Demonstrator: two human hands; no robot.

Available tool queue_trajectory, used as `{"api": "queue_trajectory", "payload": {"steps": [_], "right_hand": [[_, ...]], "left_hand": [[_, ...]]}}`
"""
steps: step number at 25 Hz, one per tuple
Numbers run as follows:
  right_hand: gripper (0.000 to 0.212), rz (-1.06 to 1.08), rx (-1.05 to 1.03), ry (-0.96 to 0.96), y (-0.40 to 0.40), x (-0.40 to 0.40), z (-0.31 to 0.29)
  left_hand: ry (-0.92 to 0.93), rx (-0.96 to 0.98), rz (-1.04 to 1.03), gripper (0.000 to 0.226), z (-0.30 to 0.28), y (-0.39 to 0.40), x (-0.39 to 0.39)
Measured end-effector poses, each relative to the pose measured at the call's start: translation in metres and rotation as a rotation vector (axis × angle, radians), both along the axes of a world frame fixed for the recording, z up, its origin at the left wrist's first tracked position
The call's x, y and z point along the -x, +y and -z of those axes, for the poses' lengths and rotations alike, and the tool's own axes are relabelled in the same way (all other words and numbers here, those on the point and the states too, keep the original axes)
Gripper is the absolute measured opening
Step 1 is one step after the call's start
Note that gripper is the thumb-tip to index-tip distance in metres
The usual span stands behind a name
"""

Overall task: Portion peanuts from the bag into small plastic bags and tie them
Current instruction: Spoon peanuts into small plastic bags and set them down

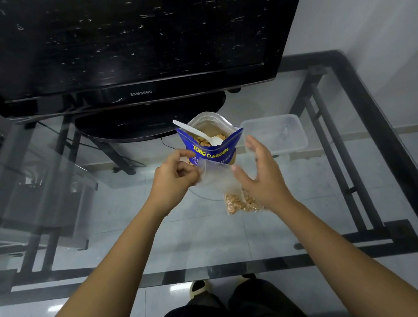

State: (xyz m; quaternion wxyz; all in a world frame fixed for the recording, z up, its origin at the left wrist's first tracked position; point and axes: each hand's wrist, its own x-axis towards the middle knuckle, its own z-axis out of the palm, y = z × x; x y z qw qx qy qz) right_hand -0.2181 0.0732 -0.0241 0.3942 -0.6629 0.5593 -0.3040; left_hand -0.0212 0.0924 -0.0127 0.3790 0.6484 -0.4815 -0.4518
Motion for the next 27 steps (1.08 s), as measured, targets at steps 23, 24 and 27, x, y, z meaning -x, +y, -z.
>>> {"api": "queue_trajectory", "payload": {"steps": [23,24,27], "right_hand": [[0.058,-0.085,0.1,0.046,-0.053,0.004,-0.007],[0.058,-0.087,0.094,0.047,-0.055,0.005,-0.006],[0.058,-0.053,0.088,0.02,-0.056,0.005,-0.001]], "left_hand": [[-0.367,0.265,-0.183,0.025,-0.018,-0.082,-0.006],[-0.453,0.359,-0.146,0.025,-0.023,-0.082,-0.007],[-0.709,0.491,0.015,0.026,-0.025,-0.081,-0.008]]}}
